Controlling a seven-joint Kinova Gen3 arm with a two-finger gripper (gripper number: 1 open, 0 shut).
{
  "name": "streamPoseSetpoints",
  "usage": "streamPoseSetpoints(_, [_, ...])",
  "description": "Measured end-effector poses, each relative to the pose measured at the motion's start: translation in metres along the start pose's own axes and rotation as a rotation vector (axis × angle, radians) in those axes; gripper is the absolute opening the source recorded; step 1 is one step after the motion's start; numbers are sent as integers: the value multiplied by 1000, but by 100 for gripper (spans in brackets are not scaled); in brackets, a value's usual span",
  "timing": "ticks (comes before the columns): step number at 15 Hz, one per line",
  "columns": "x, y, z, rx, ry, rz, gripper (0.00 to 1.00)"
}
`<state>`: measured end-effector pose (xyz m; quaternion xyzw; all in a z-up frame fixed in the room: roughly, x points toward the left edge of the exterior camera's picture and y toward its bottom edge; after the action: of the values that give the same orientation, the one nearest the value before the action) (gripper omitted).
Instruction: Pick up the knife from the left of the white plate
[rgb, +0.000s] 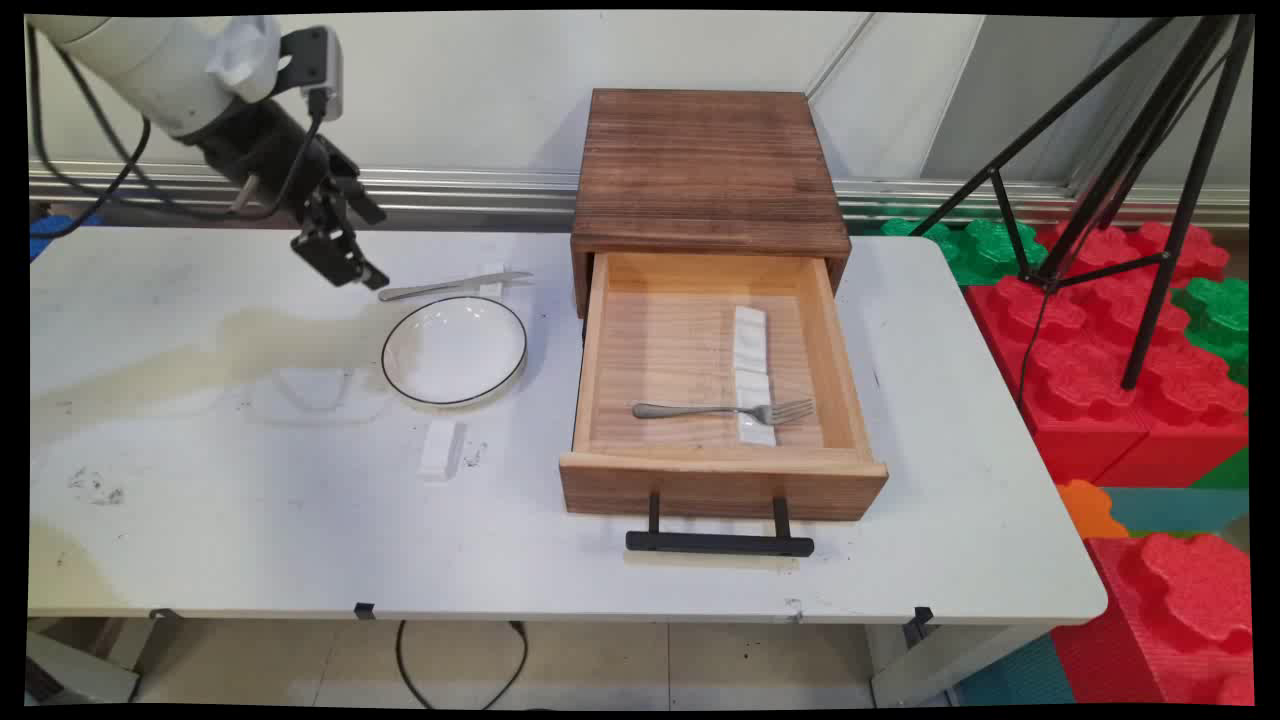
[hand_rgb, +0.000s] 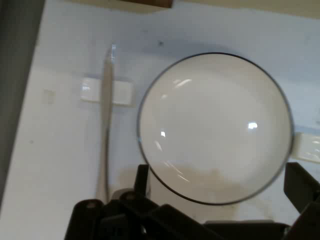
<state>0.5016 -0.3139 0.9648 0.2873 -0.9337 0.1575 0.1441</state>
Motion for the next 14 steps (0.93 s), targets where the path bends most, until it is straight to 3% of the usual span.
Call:
streamPoseSetpoints(8, [24,-70,27,37,-33,30,100])
streamPoseSetpoints(14, [32,-120,75,-7,-88,61,100])
